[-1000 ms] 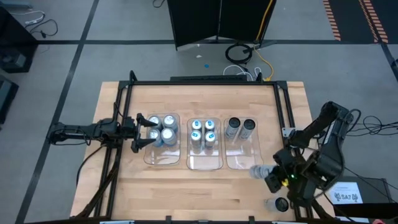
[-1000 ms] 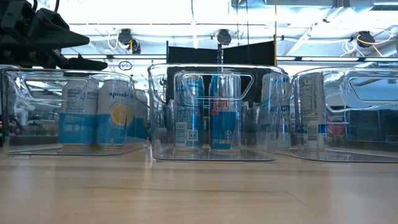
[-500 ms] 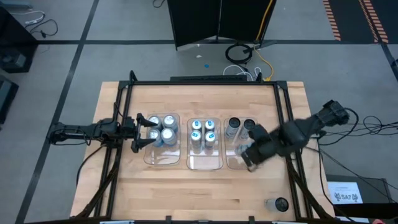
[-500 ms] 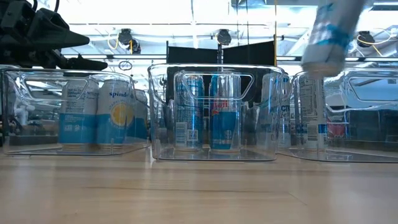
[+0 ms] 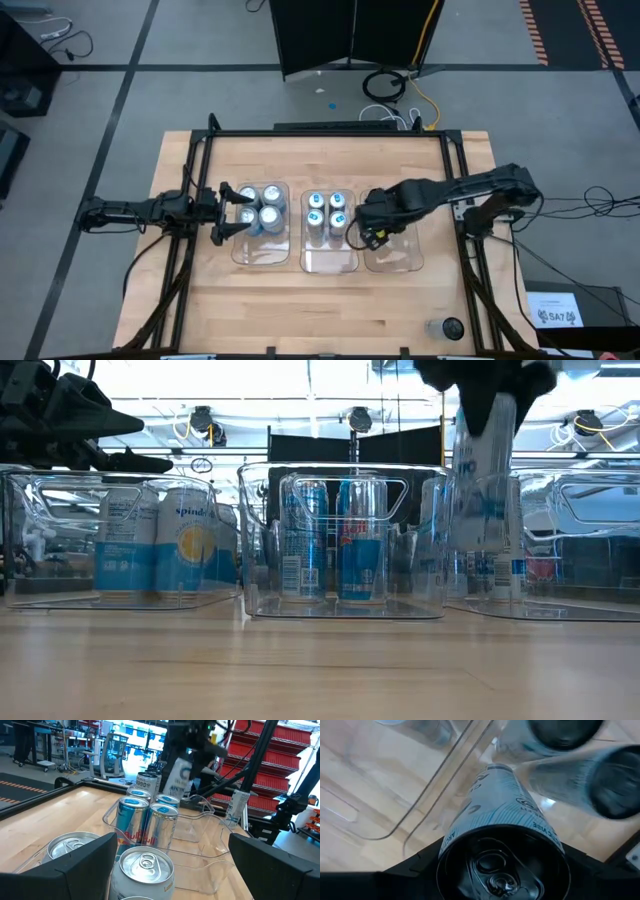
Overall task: Sort soda cans
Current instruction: Put the top white-blue soda can into the right transparent bin
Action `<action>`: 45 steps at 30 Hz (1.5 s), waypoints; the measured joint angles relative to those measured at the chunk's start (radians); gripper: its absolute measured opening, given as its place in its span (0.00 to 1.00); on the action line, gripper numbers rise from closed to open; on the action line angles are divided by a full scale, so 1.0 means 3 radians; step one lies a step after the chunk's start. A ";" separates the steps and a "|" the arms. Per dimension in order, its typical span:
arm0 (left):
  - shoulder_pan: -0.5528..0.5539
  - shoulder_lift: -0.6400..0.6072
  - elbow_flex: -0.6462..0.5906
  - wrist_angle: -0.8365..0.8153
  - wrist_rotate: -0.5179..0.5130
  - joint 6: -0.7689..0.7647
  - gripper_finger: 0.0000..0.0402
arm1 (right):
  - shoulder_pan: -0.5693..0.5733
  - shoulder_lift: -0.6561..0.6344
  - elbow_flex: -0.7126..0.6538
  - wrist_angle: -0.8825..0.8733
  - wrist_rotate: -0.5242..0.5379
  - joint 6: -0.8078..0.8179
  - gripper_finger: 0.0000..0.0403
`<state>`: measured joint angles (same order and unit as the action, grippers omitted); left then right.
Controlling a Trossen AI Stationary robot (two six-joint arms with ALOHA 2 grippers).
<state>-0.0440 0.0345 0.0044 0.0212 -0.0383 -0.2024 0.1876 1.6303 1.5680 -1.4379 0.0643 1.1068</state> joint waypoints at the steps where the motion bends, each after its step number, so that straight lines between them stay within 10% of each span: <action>1: 0.0000 0.0000 0.0000 0.0000 0.0000 0.0000 0.97 | -0.0024 0.0028 -0.0041 0.0064 -0.0044 -0.0079 0.63; 45: 0.0001 0.0000 0.0000 0.0000 0.0000 0.0000 0.97 | -0.0642 0.0057 -0.0730 0.0948 -0.0302 -0.0772 0.74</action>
<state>-0.0439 0.0345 0.0044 0.0212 -0.0383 -0.2026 -0.0051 1.6474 1.3491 -1.1535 -0.0264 0.8750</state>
